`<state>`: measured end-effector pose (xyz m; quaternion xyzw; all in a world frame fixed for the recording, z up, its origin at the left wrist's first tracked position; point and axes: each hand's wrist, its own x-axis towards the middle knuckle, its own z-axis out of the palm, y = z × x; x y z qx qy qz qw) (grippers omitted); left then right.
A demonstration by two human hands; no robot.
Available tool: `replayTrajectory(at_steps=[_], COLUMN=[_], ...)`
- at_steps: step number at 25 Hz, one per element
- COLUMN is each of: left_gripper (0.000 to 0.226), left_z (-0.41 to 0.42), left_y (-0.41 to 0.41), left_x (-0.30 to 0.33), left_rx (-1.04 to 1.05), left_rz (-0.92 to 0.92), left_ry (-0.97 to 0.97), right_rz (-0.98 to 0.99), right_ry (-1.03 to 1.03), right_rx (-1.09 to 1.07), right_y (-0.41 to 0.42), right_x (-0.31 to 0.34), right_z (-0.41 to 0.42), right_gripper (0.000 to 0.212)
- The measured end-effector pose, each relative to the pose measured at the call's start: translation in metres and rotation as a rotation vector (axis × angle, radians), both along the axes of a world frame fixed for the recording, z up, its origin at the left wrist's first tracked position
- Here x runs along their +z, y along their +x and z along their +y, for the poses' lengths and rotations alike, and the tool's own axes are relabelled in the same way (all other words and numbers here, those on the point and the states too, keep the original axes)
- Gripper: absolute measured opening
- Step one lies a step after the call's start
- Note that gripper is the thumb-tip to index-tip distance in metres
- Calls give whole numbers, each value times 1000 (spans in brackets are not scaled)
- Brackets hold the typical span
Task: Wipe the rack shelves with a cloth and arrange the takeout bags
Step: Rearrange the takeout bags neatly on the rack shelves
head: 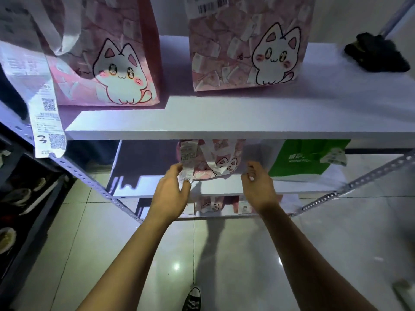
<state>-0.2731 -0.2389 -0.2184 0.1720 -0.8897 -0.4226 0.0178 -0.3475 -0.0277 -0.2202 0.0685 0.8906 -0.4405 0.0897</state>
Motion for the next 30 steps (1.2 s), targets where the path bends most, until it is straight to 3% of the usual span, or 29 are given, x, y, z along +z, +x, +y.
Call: replayTrajectory(at_steps=[4,10,15,20,25,29,30], left_gripper=[55,44,37,24,17,18,19], left_z=[-24,-37,-29,-17,-13,-14,-14], left_y=[-40,-68,-72,-76,-75,-63,-59], left_x=[-40,-72,-75,-78,-83,-90,-91], left_rx=[50,58,29,118,172,151,166], left_rz=[-115,-155,-167,-83,-11,-1,2], left_ry=[122,208,287,266,262,247,235], right_rz=[-30,-142,-96,-18,-13,-103,-91], right_ry=[-88,-28,131,-4,17,-142,-103], right_rx=[-105,-64,109,-46,31,-93,-98], right_y=[-45,-104,-122,-131,-139,-141,-137], right_x=[-30,-60,-68,-72,-70,-74,-76], right_z=[-6,-15,-26,-4,-9,-8,-7], right_gripper=[40,56,46,54,44,35,32])
